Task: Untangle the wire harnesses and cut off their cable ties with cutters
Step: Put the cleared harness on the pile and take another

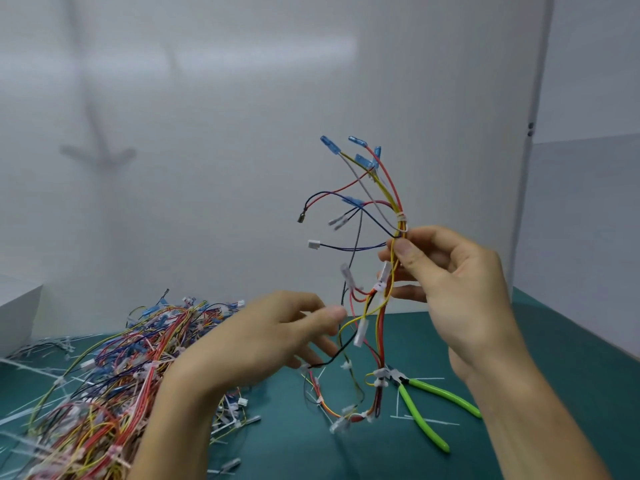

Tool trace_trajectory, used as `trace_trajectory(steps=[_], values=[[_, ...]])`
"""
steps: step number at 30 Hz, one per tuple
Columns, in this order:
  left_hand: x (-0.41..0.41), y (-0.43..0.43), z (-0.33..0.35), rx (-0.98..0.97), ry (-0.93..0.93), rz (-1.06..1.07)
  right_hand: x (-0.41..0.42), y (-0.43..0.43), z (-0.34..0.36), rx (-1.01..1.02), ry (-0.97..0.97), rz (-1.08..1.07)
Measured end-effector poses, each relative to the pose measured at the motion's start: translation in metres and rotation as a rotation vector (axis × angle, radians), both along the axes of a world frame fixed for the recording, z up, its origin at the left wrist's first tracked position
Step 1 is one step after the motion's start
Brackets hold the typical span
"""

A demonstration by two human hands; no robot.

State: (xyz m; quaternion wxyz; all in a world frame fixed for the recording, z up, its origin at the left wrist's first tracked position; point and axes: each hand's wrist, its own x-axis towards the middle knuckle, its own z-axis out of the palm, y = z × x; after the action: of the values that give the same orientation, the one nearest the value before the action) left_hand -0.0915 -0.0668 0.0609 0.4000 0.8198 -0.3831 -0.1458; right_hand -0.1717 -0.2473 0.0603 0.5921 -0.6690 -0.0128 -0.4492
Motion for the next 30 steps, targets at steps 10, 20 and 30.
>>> trace_trajectory(steps=[10,20,30], values=[[0.0,-0.014,-0.005,0.033,-0.18,-0.08,0.003,-0.006,-0.001,0.071,0.009,0.03],[0.005,-0.014,-0.005,-0.194,-0.137,-0.027,-0.002,-0.013,0.002,0.12,0.033,0.098],[0.016,0.014,0.003,-0.73,0.135,0.164,-0.002,-0.016,0.002,0.21,0.059,0.17]])
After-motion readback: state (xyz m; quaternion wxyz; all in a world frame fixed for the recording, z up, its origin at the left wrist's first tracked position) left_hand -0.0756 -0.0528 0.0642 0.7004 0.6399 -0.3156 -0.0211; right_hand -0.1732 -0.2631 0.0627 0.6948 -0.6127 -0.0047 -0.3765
